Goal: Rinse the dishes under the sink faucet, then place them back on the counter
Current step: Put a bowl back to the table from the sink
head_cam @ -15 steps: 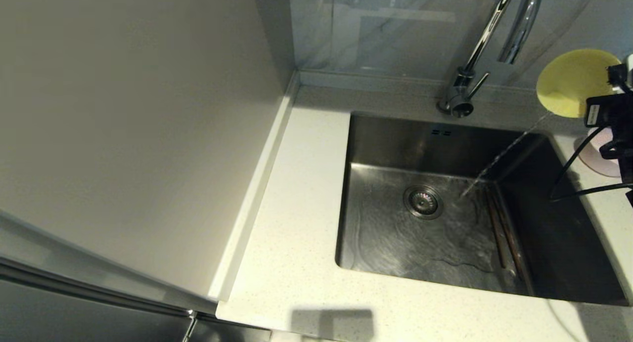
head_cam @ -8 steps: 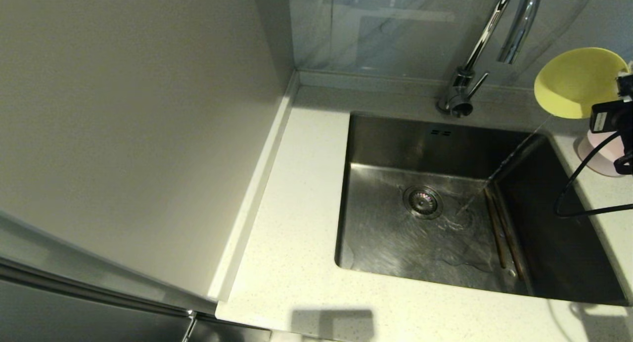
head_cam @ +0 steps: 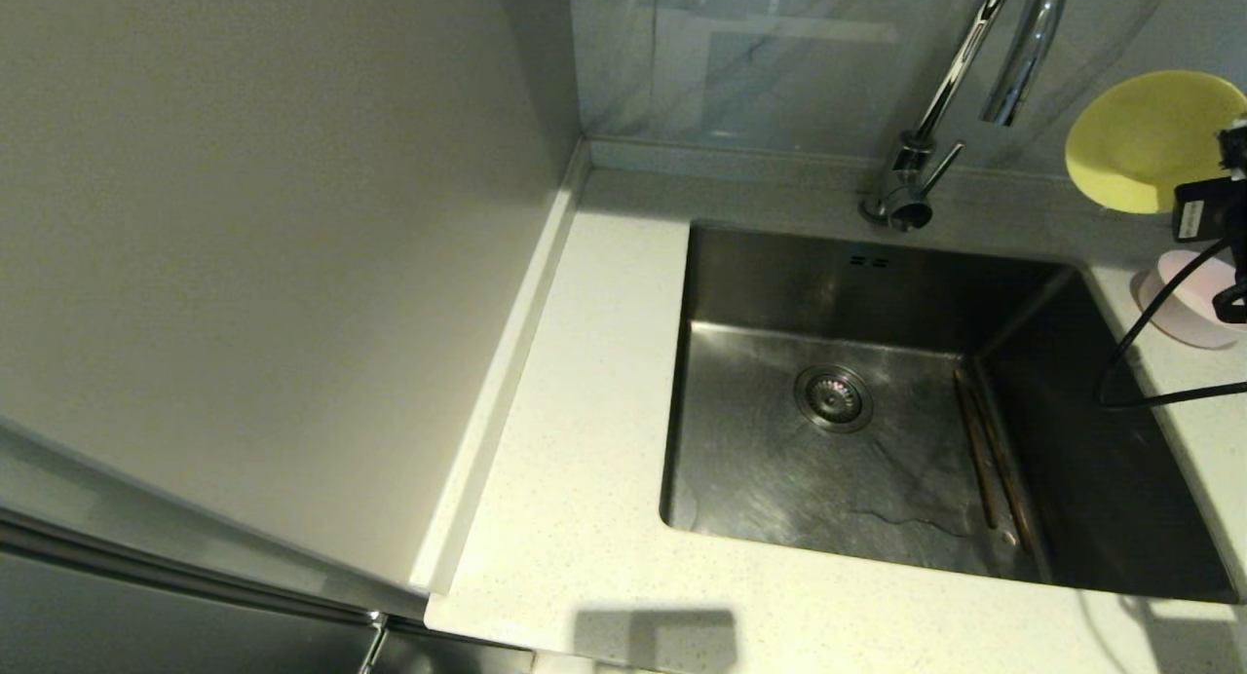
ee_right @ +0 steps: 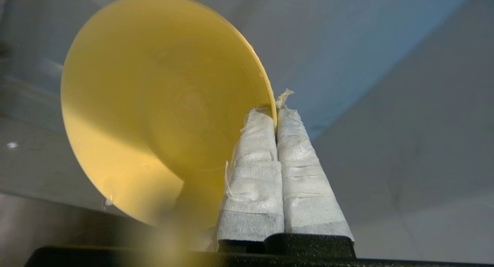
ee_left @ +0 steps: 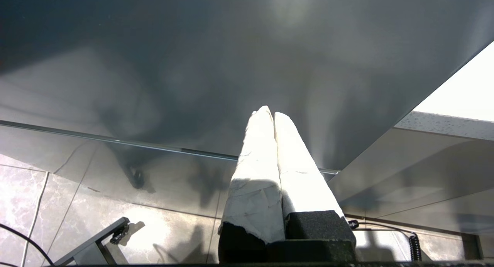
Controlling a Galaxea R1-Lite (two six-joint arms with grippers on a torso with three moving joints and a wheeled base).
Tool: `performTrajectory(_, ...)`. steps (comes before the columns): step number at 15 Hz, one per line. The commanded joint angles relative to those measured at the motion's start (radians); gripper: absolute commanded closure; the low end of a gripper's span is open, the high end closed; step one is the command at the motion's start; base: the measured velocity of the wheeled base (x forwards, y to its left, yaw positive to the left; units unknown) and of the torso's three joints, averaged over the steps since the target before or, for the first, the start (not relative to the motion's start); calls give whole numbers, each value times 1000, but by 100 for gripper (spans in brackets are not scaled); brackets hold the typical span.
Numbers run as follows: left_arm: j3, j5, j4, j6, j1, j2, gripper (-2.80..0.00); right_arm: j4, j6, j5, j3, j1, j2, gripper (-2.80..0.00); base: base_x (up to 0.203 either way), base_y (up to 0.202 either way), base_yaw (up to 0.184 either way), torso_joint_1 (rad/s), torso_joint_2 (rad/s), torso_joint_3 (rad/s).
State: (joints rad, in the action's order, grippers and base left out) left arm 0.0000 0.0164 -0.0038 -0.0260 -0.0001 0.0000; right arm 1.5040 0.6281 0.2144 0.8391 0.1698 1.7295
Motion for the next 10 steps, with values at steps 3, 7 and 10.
performTrajectory(3,0,0,-1,0,0,-3,0,-389,-70,87,47,39,-139,0,0,0,0,0,0,0)
performTrajectory(7,0,0,-1,0,0,-3,0,-1037,-185,81,91,157,-357,0,0,0,0,0,0,0)
performTrajectory(10,0,0,-1,0,0,-3,0,-1461,-282,63,167,239,-415,0,0,0,0,0,0,0)
